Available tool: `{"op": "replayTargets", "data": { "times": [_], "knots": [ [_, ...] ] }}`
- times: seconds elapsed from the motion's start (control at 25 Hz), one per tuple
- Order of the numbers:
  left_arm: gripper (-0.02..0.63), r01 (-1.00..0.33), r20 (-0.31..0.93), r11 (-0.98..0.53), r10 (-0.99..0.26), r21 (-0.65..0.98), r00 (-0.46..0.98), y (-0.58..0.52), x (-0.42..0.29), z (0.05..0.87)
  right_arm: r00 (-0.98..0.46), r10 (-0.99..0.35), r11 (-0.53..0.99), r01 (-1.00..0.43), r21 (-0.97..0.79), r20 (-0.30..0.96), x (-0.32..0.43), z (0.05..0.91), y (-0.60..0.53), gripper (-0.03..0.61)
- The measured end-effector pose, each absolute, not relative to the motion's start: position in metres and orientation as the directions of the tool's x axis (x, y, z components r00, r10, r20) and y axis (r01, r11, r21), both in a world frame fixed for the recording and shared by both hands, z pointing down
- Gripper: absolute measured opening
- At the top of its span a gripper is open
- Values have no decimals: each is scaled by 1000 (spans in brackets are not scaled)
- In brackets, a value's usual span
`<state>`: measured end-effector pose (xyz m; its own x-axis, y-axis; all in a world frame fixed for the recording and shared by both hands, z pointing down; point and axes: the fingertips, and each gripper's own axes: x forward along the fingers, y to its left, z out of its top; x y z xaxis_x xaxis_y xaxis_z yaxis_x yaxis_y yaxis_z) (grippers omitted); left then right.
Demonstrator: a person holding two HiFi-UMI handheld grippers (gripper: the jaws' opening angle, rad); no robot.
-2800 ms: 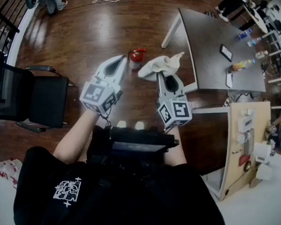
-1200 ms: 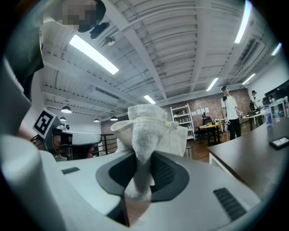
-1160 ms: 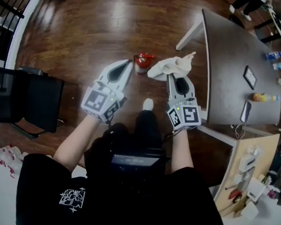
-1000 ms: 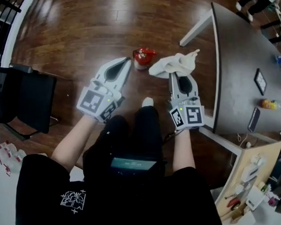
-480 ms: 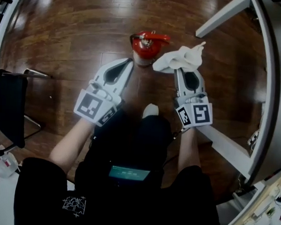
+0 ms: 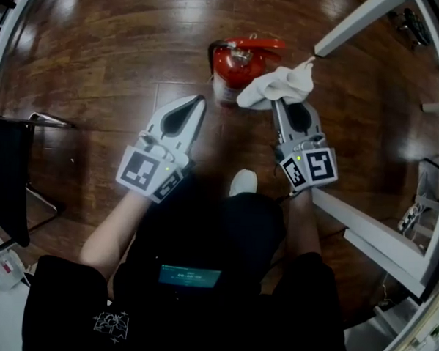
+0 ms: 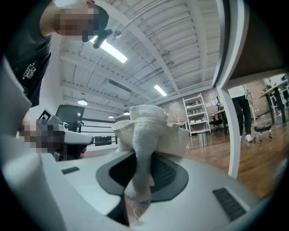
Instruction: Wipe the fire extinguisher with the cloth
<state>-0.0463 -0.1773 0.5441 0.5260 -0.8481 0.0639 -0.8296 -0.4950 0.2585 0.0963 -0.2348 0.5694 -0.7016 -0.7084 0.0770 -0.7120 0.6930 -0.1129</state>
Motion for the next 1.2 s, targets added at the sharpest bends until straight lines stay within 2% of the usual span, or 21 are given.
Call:
{"op": "replayTargets", "data": {
  "times": [0.36,0.76,0.96,1.2],
  "knots": [
    [3,-835,49,-489,-855,252,516,-171,-55,542,-719,-694,716,-695,-66,39,81,547,-275,95],
    [3,-841,70,-479,-858,253,509,-163,-48,554,-709,-704,705,-704,-84,44,76,584,-300,95],
    [3,-841,85,-476,-856,257,510,-160,-45,563,-705,-699,708,-706,-27,119,72,619,-294,95],
    [3,-838,83,-484,-852,250,517,-159,-46,564,-674,-719,672,-737,-79,172,83,671,-295,94]
  ]
}}
